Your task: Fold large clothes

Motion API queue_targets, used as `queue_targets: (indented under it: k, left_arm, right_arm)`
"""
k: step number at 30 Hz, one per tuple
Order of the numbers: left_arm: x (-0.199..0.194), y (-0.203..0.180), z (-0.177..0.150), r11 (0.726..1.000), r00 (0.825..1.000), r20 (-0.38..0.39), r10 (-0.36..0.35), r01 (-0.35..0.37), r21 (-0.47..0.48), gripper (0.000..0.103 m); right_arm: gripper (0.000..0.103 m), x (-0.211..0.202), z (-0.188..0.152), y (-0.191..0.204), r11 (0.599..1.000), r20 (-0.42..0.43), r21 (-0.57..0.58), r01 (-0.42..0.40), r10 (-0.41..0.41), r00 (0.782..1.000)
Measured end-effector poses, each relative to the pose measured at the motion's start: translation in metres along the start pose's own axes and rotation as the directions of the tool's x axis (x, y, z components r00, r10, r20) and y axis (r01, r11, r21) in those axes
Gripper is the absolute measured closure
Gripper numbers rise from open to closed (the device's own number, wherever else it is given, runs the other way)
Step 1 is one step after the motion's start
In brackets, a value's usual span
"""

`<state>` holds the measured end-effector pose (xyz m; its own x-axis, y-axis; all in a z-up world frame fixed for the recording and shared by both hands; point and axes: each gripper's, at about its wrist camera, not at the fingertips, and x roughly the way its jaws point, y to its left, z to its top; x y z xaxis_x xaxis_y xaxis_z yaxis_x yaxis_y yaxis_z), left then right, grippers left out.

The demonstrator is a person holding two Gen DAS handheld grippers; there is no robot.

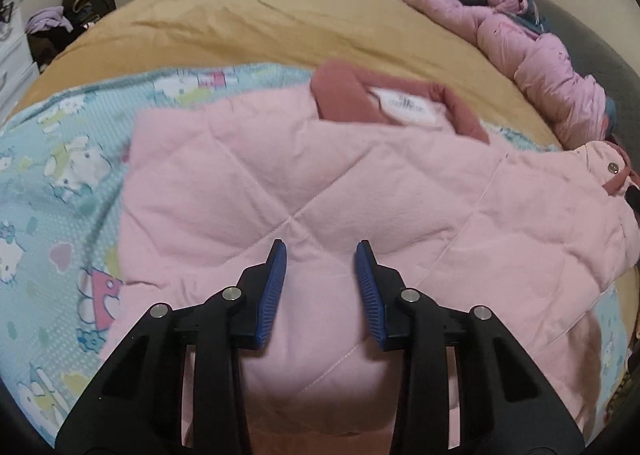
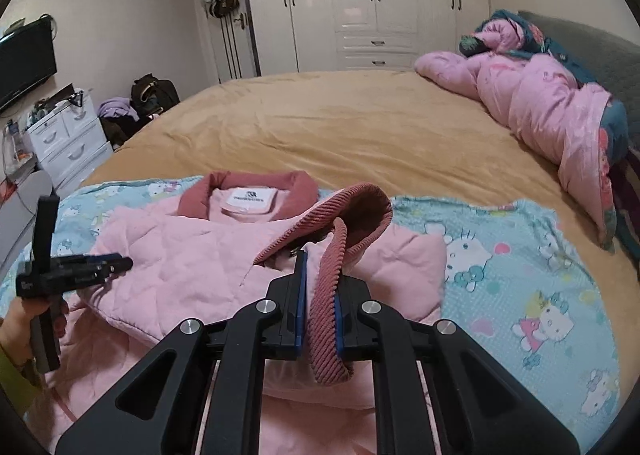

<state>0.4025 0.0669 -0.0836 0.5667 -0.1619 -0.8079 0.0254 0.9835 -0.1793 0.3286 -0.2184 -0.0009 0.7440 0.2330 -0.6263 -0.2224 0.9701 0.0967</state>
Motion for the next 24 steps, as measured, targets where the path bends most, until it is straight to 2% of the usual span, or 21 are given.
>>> queue_targets:
  k: [3, 7, 9, 10, 11, 14, 16, 21, 24]
  left_arm:
    - [0.004, 0.002, -0.004, 1.000, 1.000, -0.006, 0.001, -0.001, 0.001, 0.075]
    - [0.009, 0.000, -0.005, 1.000, 1.000, -0.012, 0.015, -0.015, 0.007, 0.075]
    - [0.012, 0.000, -0.007, 1.000, 1.000, -0.013, 0.017, -0.017, 0.009, 0.075]
    - [0.012, 0.000, -0.006, 1.000, 1.000, -0.012, 0.015, -0.015, 0.006, 0.075]
    - [0.012, 0.002, -0.007, 1.000, 1.000, -0.009, 0.010, -0.010, 0.000, 0.075]
    - [0.013, 0.002, -0.007, 1.000, 1.000, -0.004, 0.006, -0.006, 0.000, 0.075]
    - [0.014, 0.002, -0.008, 1.000, 1.000, -0.004, 0.005, -0.005, 0.002, 0.075]
    - [0.014, 0.003, -0.008, 1.000, 1.000, -0.006, 0.004, -0.004, 0.002, 0.075]
    - [0.015, 0.003, -0.009, 1.000, 1.000, -0.006, 0.002, -0.002, 0.007, 0.075]
  right_arm:
    - [0.092, 0.009, -0.005, -0.004, 1.000, -0.026, 0.020, 0.012, -0.012, 1.000]
    - [0.080, 0.018, -0.009, -0.013, 0.996, -0.070, 0.078, 0.033, -0.027, 0.997]
    - [0.067, 0.016, -0.010, -0.015, 0.994, -0.074, 0.094, 0.048, -0.041, 0.996]
    - [0.050, 0.011, -0.009, -0.016, 0.992, -0.060, 0.104, 0.073, -0.067, 0.996]
    - [0.041, 0.004, -0.008, -0.016, 0.990, -0.030, 0.116, 0.082, -0.079, 0.996]
    - [0.036, -0.010, -0.003, -0.008, 0.990, 0.033, 0.122, 0.069, -0.073, 0.997]
    - [0.034, -0.009, 0.002, 0.009, 0.996, 0.043, 0.080, 0.037, -0.041, 0.998]
    - [0.031, 0.023, 0.007, 0.068, 0.996, -0.038, -0.087, -0.004, 0.001, 0.999]
    - [0.030, 0.053, 0.005, 0.083, 0.995, -0.113, -0.102, -0.005, -0.006, 0.994]
